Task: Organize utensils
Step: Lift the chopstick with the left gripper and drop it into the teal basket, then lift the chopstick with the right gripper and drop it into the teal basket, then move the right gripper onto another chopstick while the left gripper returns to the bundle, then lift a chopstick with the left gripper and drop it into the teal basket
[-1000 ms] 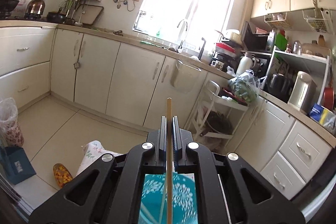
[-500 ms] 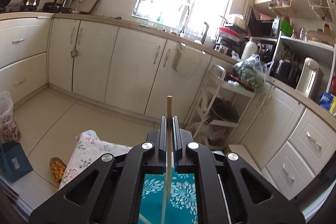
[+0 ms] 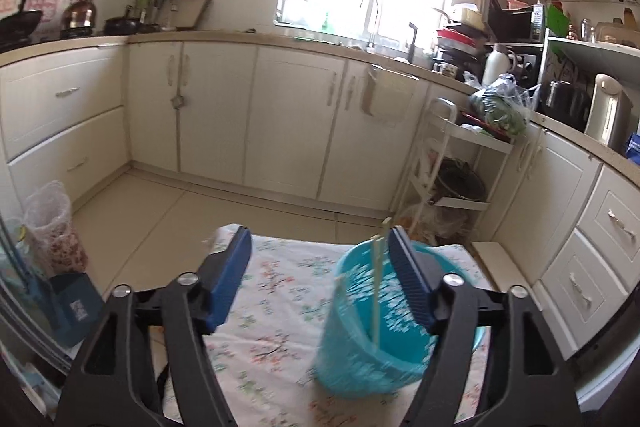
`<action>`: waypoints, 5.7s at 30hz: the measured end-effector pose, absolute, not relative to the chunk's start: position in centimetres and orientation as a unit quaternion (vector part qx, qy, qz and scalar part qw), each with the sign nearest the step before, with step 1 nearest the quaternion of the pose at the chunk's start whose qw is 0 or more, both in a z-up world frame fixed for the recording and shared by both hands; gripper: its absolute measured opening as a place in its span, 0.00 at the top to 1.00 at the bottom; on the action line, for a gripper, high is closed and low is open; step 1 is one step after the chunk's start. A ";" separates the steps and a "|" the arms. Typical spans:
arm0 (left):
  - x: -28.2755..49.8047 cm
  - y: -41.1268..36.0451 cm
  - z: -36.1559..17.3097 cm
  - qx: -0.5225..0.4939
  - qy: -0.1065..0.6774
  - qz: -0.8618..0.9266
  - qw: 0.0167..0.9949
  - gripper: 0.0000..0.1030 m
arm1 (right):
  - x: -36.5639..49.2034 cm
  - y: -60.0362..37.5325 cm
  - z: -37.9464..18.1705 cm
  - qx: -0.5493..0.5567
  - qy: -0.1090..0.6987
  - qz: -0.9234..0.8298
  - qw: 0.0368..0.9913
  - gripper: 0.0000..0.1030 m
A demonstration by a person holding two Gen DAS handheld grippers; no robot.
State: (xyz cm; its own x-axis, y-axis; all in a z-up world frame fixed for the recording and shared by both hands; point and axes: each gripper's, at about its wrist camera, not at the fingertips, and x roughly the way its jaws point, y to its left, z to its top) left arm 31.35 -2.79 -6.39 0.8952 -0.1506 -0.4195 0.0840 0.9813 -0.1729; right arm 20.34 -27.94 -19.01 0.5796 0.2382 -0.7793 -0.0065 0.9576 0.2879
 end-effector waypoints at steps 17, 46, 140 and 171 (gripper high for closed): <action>29.5 2.1 -20.8 -0.062 0.399 -0.003 0.915 0.15 | 20.0 -26.4 -18.5 0.017 0.477 0.050 0.877 0.93; 30.6 1.2 -22.1 -0.053 0.431 -0.002 0.901 0.08 | 19.9 -29.5 -5.6 0.223 0.288 0.166 0.916 0.94; 24.7 -6.6 -22.0 0.099 0.446 -0.086 0.886 0.09 | 19.2 -26.1 -18.4 0.094 0.472 0.066 0.874 0.90; 25.2 -6.4 -20.5 0.013 0.458 -0.146 0.877 0.96 | 19.5 -26.0 -18.6 0.095 0.461 0.067 0.880 0.90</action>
State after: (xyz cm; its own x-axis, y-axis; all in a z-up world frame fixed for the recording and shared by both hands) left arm 25.17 -6.38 -20.45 0.5377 -0.2449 -0.8068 0.2681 0.9569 -0.1117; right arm 19.50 -25.97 -18.60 0.5663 0.2049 -0.7983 -0.0303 0.9731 0.2283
